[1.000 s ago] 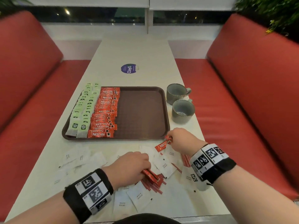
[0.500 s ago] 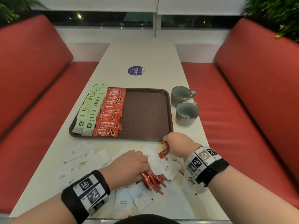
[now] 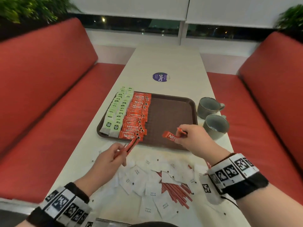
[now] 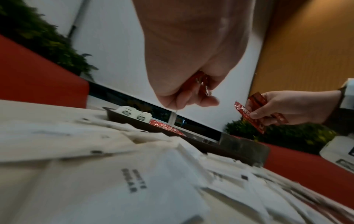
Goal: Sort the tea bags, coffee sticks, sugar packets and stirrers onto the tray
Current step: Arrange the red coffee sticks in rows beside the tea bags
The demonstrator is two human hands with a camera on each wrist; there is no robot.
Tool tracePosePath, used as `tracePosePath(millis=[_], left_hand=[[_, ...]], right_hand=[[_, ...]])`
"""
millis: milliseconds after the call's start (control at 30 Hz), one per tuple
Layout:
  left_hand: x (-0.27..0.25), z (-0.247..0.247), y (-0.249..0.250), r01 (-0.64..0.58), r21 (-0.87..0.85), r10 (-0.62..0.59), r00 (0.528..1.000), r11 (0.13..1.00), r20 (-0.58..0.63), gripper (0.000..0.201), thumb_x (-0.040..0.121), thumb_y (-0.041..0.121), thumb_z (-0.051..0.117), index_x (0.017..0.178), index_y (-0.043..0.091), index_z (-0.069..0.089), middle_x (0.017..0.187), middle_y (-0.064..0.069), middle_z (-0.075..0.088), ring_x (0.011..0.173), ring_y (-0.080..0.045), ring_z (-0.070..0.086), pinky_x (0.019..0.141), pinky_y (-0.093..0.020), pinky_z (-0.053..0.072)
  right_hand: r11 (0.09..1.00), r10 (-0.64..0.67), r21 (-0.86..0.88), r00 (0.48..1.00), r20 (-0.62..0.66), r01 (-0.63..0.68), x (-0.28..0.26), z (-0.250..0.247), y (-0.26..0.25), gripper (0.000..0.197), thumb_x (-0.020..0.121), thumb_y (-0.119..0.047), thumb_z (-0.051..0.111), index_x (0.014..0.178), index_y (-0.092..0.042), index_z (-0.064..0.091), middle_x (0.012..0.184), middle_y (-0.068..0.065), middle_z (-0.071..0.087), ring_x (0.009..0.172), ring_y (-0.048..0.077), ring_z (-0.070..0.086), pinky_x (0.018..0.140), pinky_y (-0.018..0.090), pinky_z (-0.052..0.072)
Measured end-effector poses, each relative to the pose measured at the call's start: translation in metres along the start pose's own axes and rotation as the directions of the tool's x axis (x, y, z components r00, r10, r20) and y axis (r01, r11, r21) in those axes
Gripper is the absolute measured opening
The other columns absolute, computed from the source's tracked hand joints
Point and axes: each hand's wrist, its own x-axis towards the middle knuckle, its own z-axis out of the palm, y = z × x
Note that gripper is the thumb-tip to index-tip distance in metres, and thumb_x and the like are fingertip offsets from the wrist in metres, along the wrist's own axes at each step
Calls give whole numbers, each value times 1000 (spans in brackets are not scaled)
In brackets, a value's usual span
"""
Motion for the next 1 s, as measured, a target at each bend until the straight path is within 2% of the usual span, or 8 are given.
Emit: tracePosePath(millis=[100, 200, 367, 600, 700, 800, 900, 1000], left_hand=[[-2, -24, -8, 88, -206, -113, 988, 975, -109, 11, 96, 22, 49, 88, 18, 56, 66, 1, 66, 62, -13, 49, 63, -33, 37], [-4, -49, -18, 166, -321, -209, 972, 932, -104, 15, 96, 23, 49, 90, 11, 55, 66, -1, 65, 58, -13, 42, 58, -30, 33], [-11, -85, -38, 185, -376, -228, 971, 908, -73, 14, 96, 19, 49, 93, 7, 57, 62, -1, 61, 58, -14, 37, 54, -29, 28], [-4, -114, -68, 190, -372, -223, 974, 909, -48, 12, 97, 19, 49, 98, 14, 60, 64, -1, 63, 55, -12, 40, 54, -28, 30], [4, -119, -76, 178, -383, -204, 979, 906, -27, 12, 96, 18, 50, 100, 12, 60, 64, -2, 64, 53, -11, 39, 53, -27, 30], [10, -122, -79, 169, -399, -182, 983, 901, 6, 11, 97, 19, 50, 98, 15, 60, 64, -1, 64, 54, -11, 39, 53, -28, 30], [17, -122, -78, 188, -454, -187, 981, 871, 47, 12, 97, 15, 48, 100, 21, 58, 65, 0, 62, 55, -10, 37, 54, -26, 30], [29, -121, -75, 254, -489, -210, 967, 835, 144, 24, 95, 5, 42, 106, 21, 57, 73, -1, 62, 60, -12, 37, 52, -23, 32]], right_hand=[[997, -76, -16, 996, 37, 77, 31, 20, -45, 16, 84, -18, 68, 73, -18, 56, 71, -4, 58, 67, 14, 55, 62, 29, 44], [988, -125, -79, 986, 115, 134, 65, 52, -79, 32, 87, -18, 64, 63, -24, 44, 69, -7, 51, 68, 17, 50, 60, 28, 40], [964, -93, -222, 965, 245, 149, 104, 92, -103, 10, 85, -11, 62, 76, -11, 60, 86, 8, 66, 80, 21, 61, 74, 34, 51], [919, 12, -373, 937, 350, 128, 125, 121, -106, 29, 83, -8, 61, 62, -22, 47, 75, -1, 57, 78, 22, 57, 69, 29, 46], [910, 38, -403, 950, 311, 96, 127, 124, -108, 9, 88, -10, 57, 85, -17, 62, 94, 3, 62, 90, 25, 60, 77, 30, 47], [916, 66, -400, 963, 261, 46, 126, 126, -107, 22, 88, -13, 57, 109, -15, 63, 100, 2, 60, 95, 24, 58, 78, 31, 47], [941, -45, -324, 986, 162, 96, 118, 121, -113, 9, 84, -19, 57, 92, -15, 54, 89, -4, 45, 85, 18, 49, 69, 28, 36], [962, -162, -182, 963, 216, 203, 104, 114, -122, 8, 81, -28, 44, 76, -22, 42, 85, -6, 37, 84, 16, 39, 71, 27, 28]])
